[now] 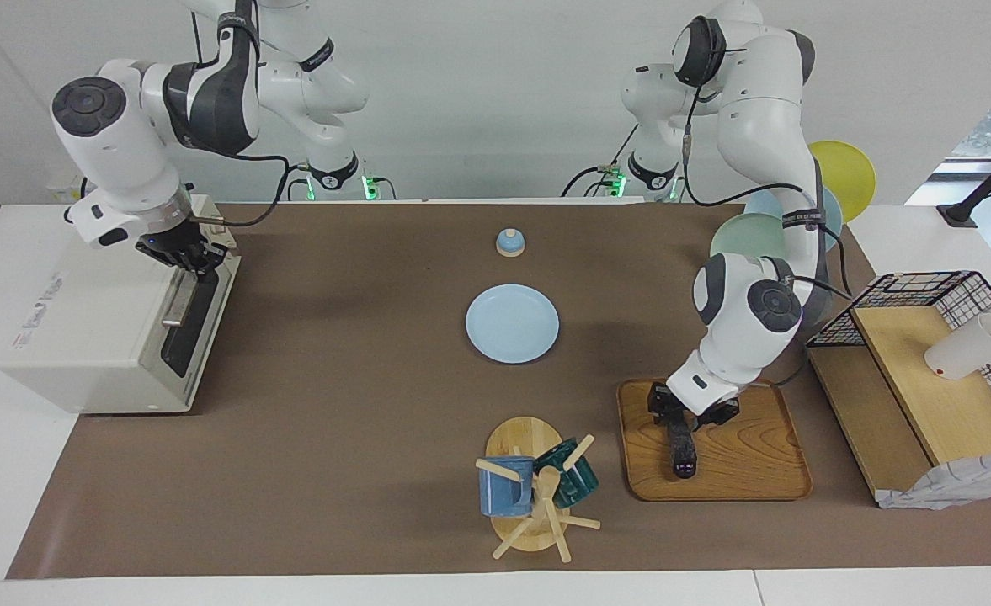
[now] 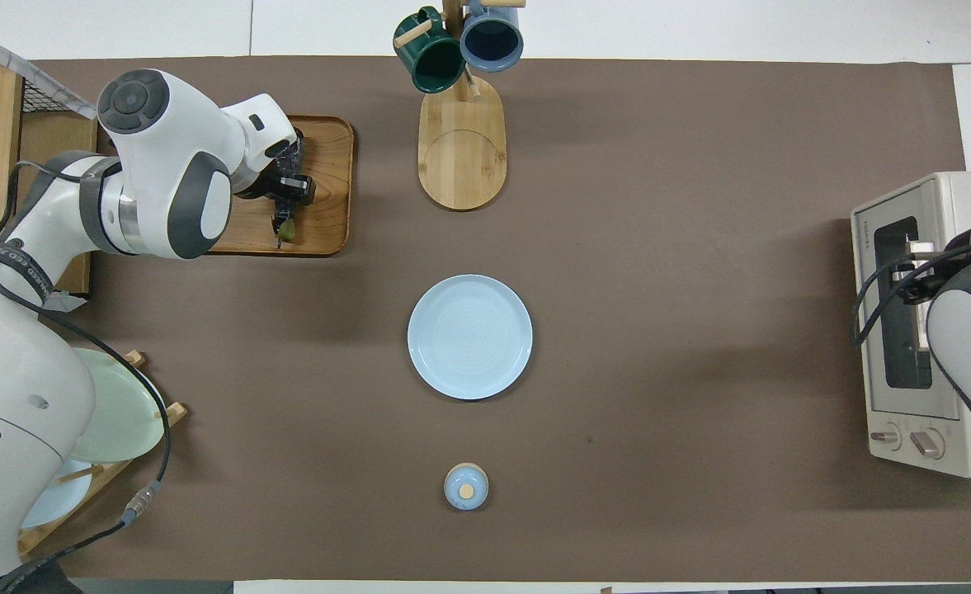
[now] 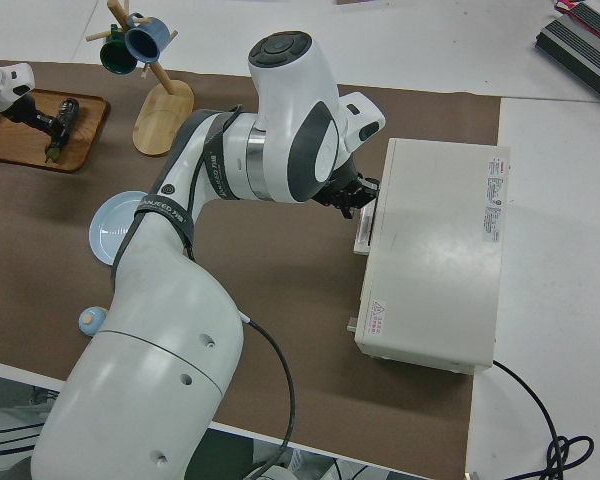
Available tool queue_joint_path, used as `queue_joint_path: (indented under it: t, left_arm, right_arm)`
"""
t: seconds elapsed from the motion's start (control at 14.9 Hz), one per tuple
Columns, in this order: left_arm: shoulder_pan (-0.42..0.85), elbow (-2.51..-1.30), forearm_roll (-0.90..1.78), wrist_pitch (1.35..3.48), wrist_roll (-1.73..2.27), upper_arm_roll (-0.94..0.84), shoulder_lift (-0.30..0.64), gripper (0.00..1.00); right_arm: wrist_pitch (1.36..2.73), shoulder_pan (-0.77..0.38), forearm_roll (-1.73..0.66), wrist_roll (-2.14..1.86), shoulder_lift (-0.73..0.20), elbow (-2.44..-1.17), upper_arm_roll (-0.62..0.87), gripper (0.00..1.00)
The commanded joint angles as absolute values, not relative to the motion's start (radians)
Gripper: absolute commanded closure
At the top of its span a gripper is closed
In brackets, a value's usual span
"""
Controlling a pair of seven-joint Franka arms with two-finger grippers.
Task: Put eggplant into oven
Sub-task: 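Lift the eggplant with the left gripper while the right gripper opens the oven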
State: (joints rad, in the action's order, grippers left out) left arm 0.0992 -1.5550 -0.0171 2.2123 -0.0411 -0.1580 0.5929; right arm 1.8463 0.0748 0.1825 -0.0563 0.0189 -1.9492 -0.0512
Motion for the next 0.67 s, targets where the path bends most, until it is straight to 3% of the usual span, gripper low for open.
queue_joint_path:
  t: [0.0, 0.13, 0.6]
  left_arm:
    - [0.092, -1.499, -0.037, 2.125, -0.052, -0.146, 0.581, 1.0]
    - [0.078, -1.46, -0.02, 2.074, -0.054, -0.147, 0.568, 1.0]
    - [0.101, -1.531, 0.083, 1.784, -0.025, -0.153, 0.313, 1.0]
  right_arm:
    - [1.875, 0.095, 0.218, -0.129, 0.038, -1.98, -0.044, 1.0]
    - [1.875, 0.112, 0.219, -0.14, 0.038, -1.988, -0.043, 1.0]
    - [1.927, 0.12, 0.209, -0.134, 0.043, -2.049, -0.041, 1.0]
